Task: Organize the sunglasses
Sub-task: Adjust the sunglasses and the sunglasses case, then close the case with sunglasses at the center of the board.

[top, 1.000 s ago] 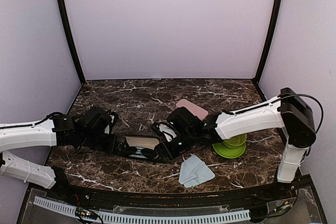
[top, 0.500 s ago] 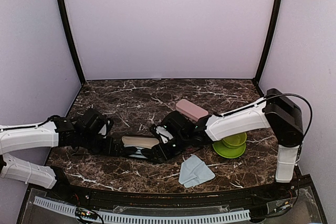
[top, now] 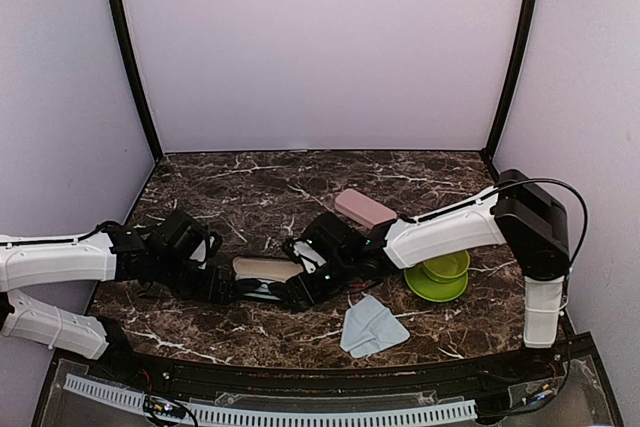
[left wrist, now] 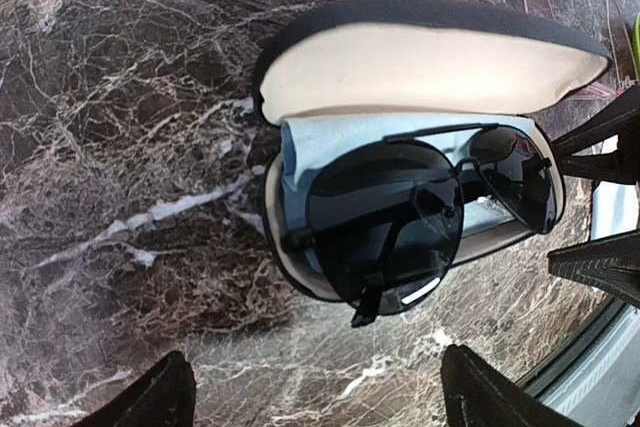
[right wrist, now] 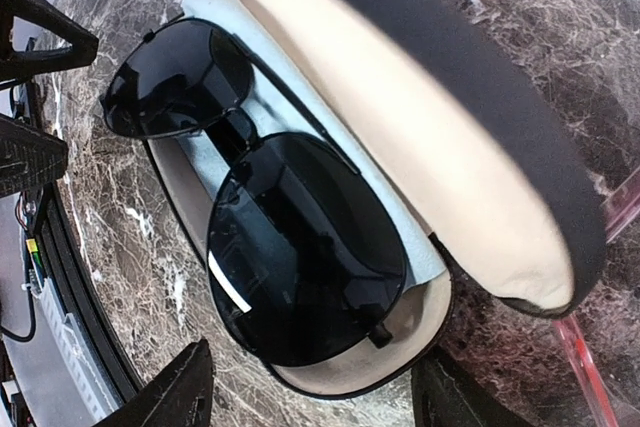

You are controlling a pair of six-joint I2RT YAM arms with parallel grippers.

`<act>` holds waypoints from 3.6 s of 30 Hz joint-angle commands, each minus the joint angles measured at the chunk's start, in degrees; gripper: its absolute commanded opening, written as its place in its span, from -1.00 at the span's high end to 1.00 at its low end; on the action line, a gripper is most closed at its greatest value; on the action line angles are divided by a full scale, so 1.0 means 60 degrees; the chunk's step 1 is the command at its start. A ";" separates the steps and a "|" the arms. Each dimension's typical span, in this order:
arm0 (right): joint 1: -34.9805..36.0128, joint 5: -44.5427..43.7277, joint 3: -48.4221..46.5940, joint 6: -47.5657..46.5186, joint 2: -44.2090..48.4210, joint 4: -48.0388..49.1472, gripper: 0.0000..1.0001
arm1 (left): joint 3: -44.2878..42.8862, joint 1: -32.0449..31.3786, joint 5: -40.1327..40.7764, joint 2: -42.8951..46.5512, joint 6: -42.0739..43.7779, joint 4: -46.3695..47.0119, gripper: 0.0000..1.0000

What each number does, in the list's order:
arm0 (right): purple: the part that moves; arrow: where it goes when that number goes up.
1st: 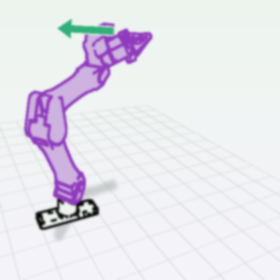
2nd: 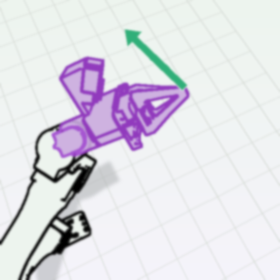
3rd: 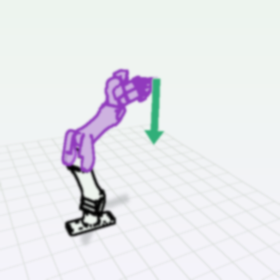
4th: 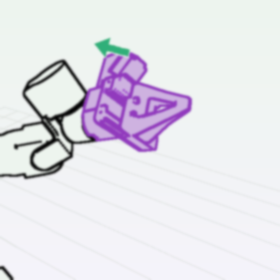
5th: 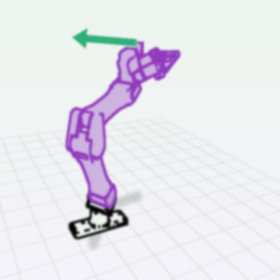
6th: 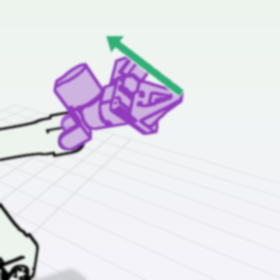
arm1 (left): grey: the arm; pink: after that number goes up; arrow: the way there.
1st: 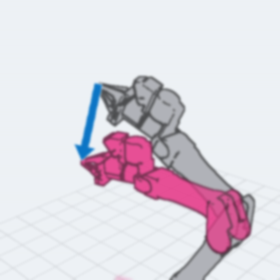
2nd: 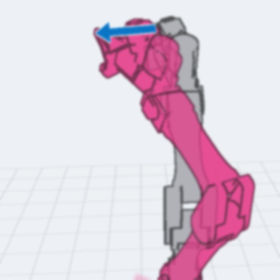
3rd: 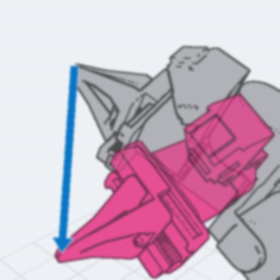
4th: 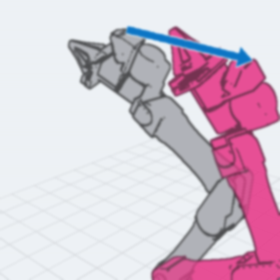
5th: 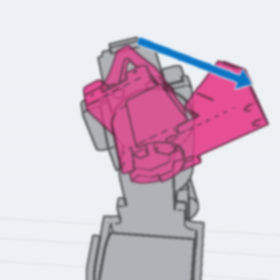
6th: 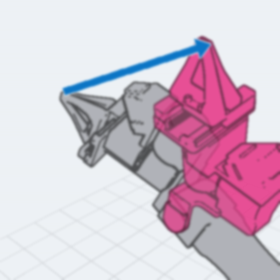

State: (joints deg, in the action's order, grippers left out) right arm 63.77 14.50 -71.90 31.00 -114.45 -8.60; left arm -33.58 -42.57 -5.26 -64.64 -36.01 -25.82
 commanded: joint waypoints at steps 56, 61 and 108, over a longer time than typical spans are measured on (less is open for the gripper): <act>-0.2175 0.1946 -0.3749 -0.2818 -0.0807 -0.2345 -0.64 | 0.1383 0.0386 0.0273 0.1935 0.2060 0.3170 -0.98; -0.2183 0.2909 -0.4724 -0.3170 -0.1694 -0.2795 -0.59 | 0.1772 -0.0208 0.1046 0.1670 0.1366 0.3468 -0.98; -0.1858 0.4368 -0.5002 -0.2999 -0.2420 -0.2473 -0.12 | 0.1611 -0.0614 0.0875 -0.0256 0.1233 0.4418 -0.98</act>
State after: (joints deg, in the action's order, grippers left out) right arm 51.88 40.27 -100.51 12.75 -129.47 -23.99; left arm -23.53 -45.67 0.69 -66.11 -28.49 0.58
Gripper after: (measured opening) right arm 0.561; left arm 0.989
